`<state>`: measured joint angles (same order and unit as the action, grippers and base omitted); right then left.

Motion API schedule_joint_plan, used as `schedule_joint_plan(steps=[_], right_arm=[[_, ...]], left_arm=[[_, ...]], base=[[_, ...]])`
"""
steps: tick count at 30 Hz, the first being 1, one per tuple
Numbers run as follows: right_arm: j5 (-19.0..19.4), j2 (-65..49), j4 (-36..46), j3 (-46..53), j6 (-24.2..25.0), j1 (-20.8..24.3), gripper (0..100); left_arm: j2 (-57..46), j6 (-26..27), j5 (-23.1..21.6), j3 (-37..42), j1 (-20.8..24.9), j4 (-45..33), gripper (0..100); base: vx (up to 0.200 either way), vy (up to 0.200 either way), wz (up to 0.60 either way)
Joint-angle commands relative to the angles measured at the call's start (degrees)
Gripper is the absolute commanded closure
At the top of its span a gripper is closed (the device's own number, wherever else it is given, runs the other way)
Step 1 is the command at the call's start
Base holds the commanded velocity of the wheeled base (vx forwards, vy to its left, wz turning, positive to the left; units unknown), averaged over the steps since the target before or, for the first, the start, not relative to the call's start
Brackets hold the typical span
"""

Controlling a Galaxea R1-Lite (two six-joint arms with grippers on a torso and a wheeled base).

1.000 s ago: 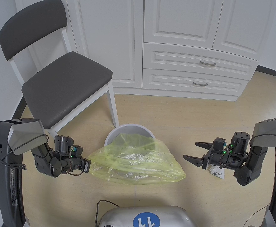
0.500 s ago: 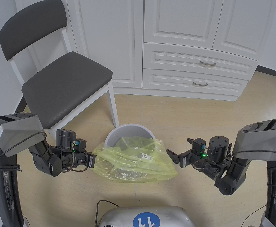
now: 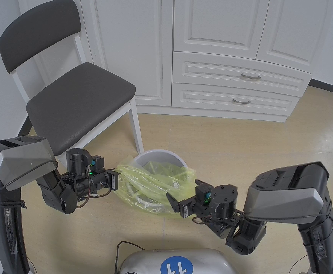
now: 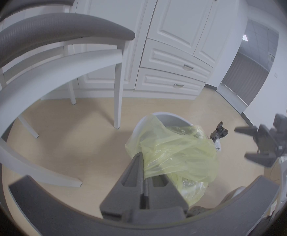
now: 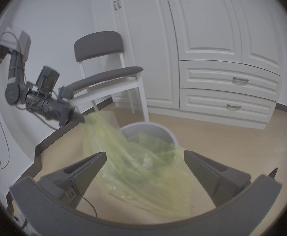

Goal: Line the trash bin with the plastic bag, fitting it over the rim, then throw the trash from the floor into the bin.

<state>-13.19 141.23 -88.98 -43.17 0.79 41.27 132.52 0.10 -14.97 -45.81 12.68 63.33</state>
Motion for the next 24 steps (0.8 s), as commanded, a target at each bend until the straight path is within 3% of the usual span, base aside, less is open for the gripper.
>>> schedule_joint_plan(steps=[1,8,11,17,24], right_arm=[[-1.14,4.58,-1.02,-0.51,0.53,3.30,0],[-4.21,6.78,-1.02,-0.95,0.53,6.55,0],[-6.59,7.83,-1.02,-2.18,0.35,7.87,0],[-15.37,12.14,-1.02,-7.81,-2.11,10.59,0],[-18.80,13.55,-1.02,-12.29,-4.22,10.68,0]], left_arm=[[1.86,-0.01,0.03,0.37,0.33,2.94,100],[2.56,-0.10,0.12,0.46,0.59,4.61,100],[2.56,-0.10,0.12,0.46,0.59,4.61,100],[2.56,-0.01,0.12,0.46,0.68,4.70,100],[2.39,-0.01,0.12,0.64,0.77,4.70,100]], base=[[0.000,0.000,0.00],[0.000,0.000,0.00],[0.000,0.000,0.00],[0.000,0.000,0.00],[0.000,0.000,0.00]])
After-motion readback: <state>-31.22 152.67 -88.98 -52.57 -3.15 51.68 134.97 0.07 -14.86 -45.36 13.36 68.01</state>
